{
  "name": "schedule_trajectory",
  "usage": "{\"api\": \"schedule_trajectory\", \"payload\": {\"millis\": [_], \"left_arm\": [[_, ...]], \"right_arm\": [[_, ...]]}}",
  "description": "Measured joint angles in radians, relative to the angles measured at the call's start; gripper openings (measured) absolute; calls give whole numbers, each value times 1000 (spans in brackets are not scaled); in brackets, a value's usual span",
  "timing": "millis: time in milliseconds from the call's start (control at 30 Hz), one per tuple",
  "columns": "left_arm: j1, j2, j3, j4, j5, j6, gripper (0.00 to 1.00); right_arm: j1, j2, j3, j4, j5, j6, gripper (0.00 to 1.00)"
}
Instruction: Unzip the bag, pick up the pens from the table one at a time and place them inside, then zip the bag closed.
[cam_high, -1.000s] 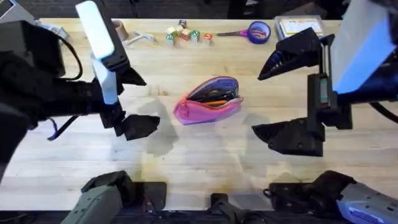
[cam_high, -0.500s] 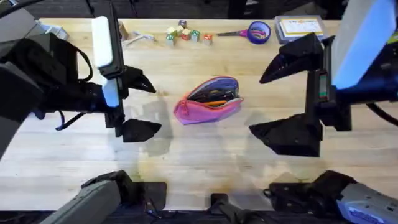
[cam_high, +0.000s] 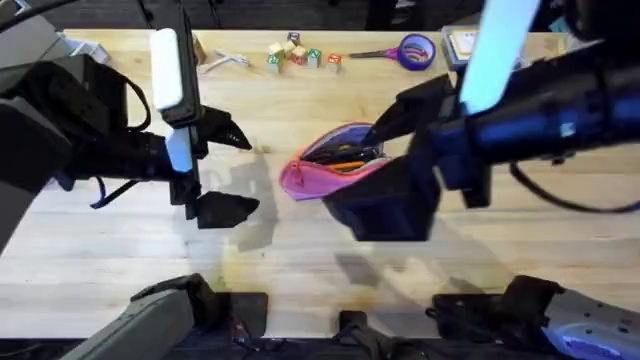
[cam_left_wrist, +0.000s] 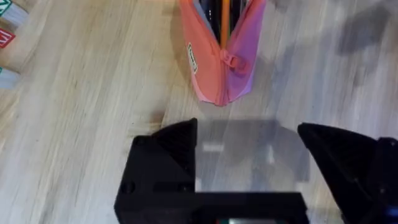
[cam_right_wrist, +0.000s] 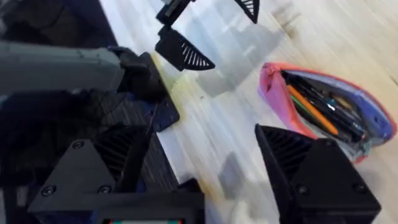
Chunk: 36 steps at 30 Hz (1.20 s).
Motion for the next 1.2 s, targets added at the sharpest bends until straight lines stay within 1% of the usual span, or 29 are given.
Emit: {"api": "schedule_trajectory", "payload": {"millis": [233,300,400,567,867,1033,1067,1100,1167,1200], "left_arm": [[0,0,0,0,0,0,993],[0,0,0,0,0,0,993],[0,0,0,-1,0,0,994],[0,0,0,-2,0,0,993],[0,0,0,-3,0,0,993],[0,0,0,-3,0,0,993],[0,0,0,-3,0,0,993],[0,0,0,-4,0,0,993],[0,0,0,-5,0,0,993],[0,0,0,-5,0,0,993]], "right_arm": [[187,0,0,15,305,279,998],[226,0,0,17,378,342,998],[255,0,0,19,440,411,998],[263,11,0,20,486,478,998],[263,63,0,32,498,509,998],[263,72,-8,48,529,624,998],[263,72,-16,59,533,645,998],[263,72,-52,84,539,698,998],[263,72,-87,105,542,728,998],[263,72,-146,156,545,771,998]]}}
